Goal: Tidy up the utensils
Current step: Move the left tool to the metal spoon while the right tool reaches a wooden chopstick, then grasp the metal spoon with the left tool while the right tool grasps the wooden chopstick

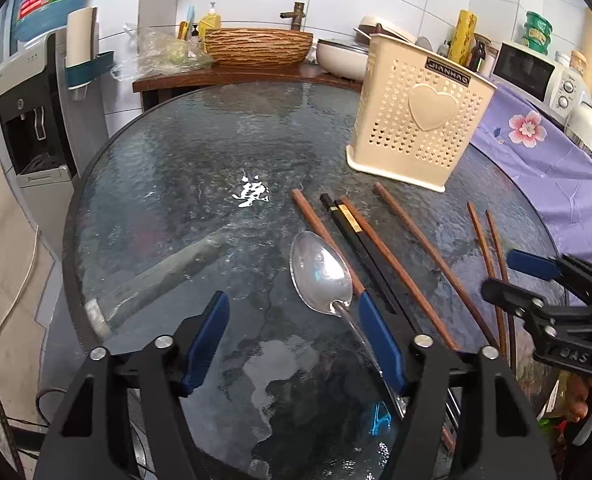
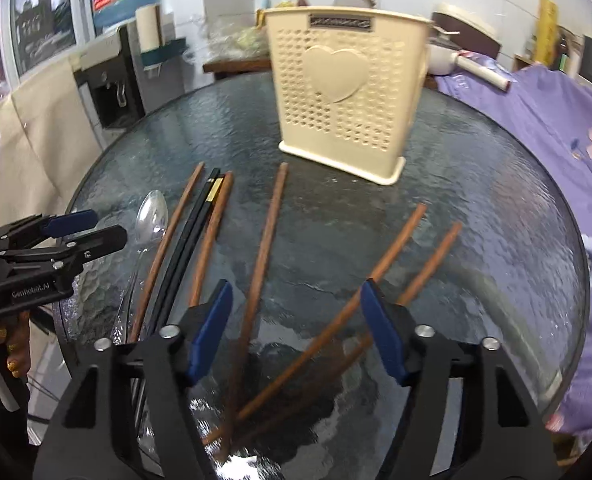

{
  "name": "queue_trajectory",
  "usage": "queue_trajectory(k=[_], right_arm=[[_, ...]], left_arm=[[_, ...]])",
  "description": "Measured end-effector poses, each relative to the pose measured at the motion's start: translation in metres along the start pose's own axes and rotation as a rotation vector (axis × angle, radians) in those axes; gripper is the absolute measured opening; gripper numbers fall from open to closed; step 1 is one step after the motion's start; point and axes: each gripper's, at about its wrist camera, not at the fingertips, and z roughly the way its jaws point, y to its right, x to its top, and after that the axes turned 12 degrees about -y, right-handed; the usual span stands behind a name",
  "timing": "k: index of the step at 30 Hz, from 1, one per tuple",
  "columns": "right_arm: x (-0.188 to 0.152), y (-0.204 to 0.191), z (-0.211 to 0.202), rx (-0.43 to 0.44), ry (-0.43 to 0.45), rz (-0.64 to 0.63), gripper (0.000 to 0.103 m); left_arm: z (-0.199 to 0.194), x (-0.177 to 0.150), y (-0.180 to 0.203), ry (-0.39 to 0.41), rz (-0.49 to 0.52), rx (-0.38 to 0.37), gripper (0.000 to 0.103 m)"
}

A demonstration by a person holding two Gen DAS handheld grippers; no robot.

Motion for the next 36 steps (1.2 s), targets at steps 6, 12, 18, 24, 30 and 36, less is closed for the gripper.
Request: queue_trajectory(k=[6,12,18,24,30,36], right_arm=[[0.016,-0.004,0.02,0.009,-0.081,-0.012,0.058],[0.03,-0.006,0.036,0.021,-0.136,-0.004,0.046],[0.051,-0.012,0.048,0.009,-0.168,0.0,0.041],[0.068,-0.018,0.057,-0.025,-0.174,-0.021,0.032],[0.072,-0.02,0.061,-0.027,-0.166,-0.023,0.032],[0.071,-0.019,0.061,-0.025,-0.164,-0.027,0.032]], left_arm=[[0.0,-0.004,0.008,-0.011,0.02,0.003,0.063],[0.001,-0.006,0.009,-0.018,0.02,0.007,0.063],[0.005,-0.005,0.01,-0.031,0.017,0.009,0.063],[0.009,-0.006,0.015,-0.048,0.033,0.027,0.059],[0.01,-0.008,0.021,-0.063,0.052,0.047,0.059],[0.014,-0.007,0.031,-0.073,0.078,0.083,0.058]])
